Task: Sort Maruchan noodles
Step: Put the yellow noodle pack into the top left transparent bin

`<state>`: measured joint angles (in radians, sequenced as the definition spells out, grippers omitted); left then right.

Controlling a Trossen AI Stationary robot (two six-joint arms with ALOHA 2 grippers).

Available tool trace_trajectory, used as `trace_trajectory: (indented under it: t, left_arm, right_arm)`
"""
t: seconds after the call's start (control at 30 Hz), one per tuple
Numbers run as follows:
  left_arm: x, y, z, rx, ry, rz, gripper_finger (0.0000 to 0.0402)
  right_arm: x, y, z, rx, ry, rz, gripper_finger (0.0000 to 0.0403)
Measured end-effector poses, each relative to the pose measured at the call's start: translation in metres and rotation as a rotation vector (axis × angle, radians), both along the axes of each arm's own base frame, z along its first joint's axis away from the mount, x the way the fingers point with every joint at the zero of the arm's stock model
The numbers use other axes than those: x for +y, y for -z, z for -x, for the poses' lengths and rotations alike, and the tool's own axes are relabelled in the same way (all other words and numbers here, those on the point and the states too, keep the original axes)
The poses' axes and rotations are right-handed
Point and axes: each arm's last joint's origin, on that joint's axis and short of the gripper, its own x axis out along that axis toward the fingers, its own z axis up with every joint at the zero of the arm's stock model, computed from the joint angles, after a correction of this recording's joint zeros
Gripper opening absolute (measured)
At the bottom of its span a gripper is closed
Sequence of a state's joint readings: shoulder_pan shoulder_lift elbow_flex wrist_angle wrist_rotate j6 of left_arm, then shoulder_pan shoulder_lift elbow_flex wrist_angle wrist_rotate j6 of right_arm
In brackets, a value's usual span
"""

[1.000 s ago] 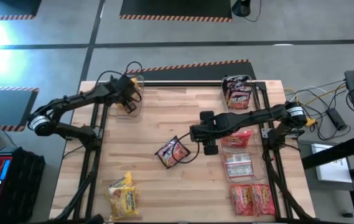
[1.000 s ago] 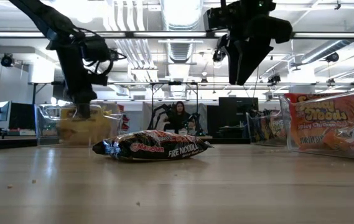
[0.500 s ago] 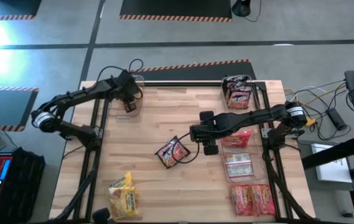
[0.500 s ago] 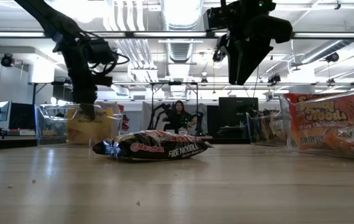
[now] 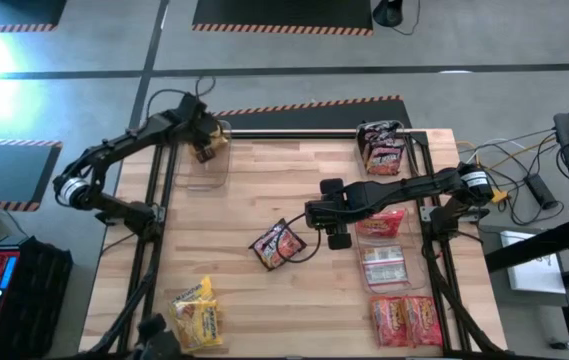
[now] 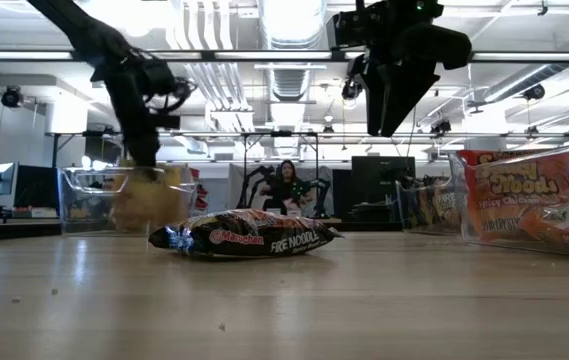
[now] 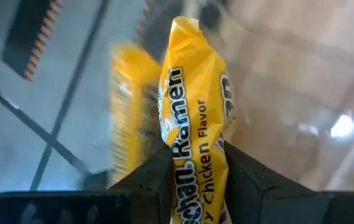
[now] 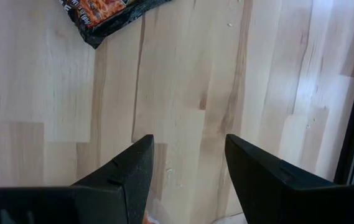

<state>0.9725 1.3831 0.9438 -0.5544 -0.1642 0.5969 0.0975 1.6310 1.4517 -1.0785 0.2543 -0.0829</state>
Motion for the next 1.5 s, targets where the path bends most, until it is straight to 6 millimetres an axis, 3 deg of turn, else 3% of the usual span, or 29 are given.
trace_trajectory:
  t: [0.23,0.33,0.83,1.2,1.5]
  left_arm:
    - [0.006,-0.031,-0.002,-0.085,-0.028,0.052,0.0093]
    - [0.001,-0.025,-0.002,-0.095,0.014,0.171,0.0093]
    - [0.016,0.008,-0.007,0.029,-0.074,0.214,0.0096]
    - [0.015,0.003,-0.004,0.025,-0.169,0.176,0.0133]
    - [0.013,-0.003,-0.004,0.036,-0.137,0.165,0.0132]
  right_arm:
    - [0.0,0.0,-0.001,-0.005,-0.007,0.001,0.0187]
    - [0.0,0.0,-0.001,-0.006,-0.009,0.001,0.0187]
    - [0.001,0.0,-0.001,-0.006,-0.033,-0.041,0.0187]
    - [0.002,0.0,-0.002,0.004,-0.087,-0.059,0.0187]
    - [-0.002,0.0,-0.002,0.003,-0.084,-0.049,0.0187]
